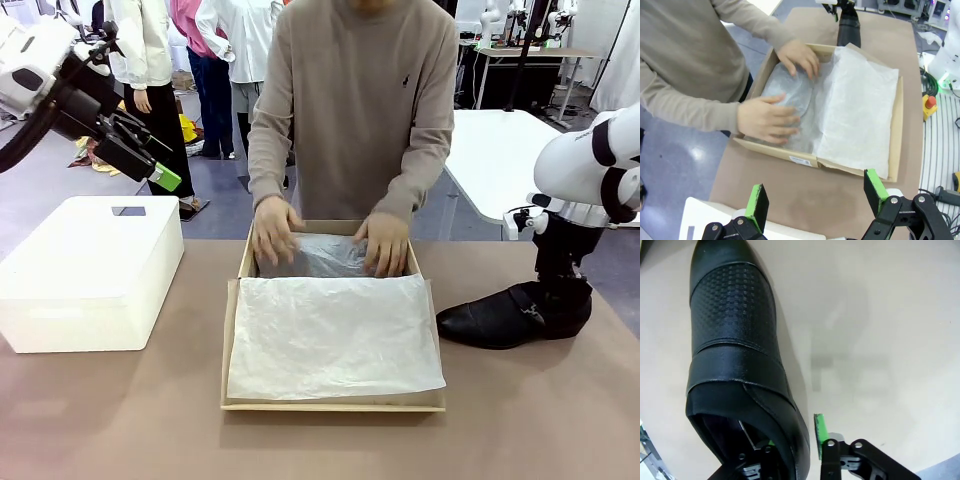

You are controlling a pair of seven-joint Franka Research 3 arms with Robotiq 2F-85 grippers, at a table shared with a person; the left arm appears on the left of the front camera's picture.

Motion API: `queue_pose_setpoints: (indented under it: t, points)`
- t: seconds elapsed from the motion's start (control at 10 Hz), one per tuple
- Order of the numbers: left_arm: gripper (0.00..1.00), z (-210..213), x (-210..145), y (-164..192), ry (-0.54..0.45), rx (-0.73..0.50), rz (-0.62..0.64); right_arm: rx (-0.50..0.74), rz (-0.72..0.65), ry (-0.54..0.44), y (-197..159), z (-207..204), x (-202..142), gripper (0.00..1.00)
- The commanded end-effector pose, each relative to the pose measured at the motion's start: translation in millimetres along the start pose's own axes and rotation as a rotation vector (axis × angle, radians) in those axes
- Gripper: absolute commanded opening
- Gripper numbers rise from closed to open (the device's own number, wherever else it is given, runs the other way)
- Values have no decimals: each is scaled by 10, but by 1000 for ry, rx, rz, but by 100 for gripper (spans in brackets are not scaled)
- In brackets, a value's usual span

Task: Pack the shoes into the box.
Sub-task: Place the other shoe of the Shoes into the Shoes Box.

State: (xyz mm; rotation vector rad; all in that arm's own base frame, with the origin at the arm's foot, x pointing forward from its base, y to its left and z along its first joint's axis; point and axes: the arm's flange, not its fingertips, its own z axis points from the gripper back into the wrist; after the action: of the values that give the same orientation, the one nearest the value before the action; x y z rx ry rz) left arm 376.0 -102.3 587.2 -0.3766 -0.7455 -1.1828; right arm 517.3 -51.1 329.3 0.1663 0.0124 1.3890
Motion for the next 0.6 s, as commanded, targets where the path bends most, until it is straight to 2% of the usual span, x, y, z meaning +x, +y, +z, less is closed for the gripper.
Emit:
queue_pose_setpoints:
  t: [0.0,0.5]
  points:
    - [100,11,-7,6,-16,-10,-12,7,-20,-16,-31,56,-1,0]
    - [100,11,-7,6,-16,-10,-12,12,-37,-25,-8,152,-36,0]
